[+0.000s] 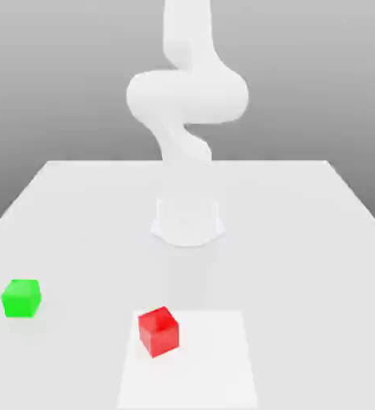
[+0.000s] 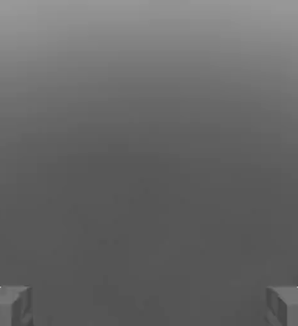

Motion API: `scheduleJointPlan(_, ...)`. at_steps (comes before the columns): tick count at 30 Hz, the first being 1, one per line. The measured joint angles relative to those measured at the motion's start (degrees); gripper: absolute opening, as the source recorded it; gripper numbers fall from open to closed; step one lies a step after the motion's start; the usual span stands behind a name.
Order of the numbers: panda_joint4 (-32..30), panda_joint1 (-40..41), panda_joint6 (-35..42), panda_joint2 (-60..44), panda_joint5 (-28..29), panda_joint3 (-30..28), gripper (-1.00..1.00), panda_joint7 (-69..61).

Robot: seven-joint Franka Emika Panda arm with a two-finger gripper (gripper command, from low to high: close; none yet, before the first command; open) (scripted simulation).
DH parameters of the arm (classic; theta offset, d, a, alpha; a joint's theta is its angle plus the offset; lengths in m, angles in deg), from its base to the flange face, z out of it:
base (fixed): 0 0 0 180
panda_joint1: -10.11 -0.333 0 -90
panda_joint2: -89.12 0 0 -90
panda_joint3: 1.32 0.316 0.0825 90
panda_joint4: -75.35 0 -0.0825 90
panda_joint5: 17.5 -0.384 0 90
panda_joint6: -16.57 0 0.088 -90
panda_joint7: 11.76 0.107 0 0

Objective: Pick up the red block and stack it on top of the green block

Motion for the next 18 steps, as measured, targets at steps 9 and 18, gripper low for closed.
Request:
scheduleJointPlan(9,-11.82,-2.21,-11.89,-19.49,2.45,-5.51,0.00,-14.25)
scheduleJointPlan(18,-23.26,-3.47,-23.38,-38.33,0.13,-9.98,0.00,-31.26)
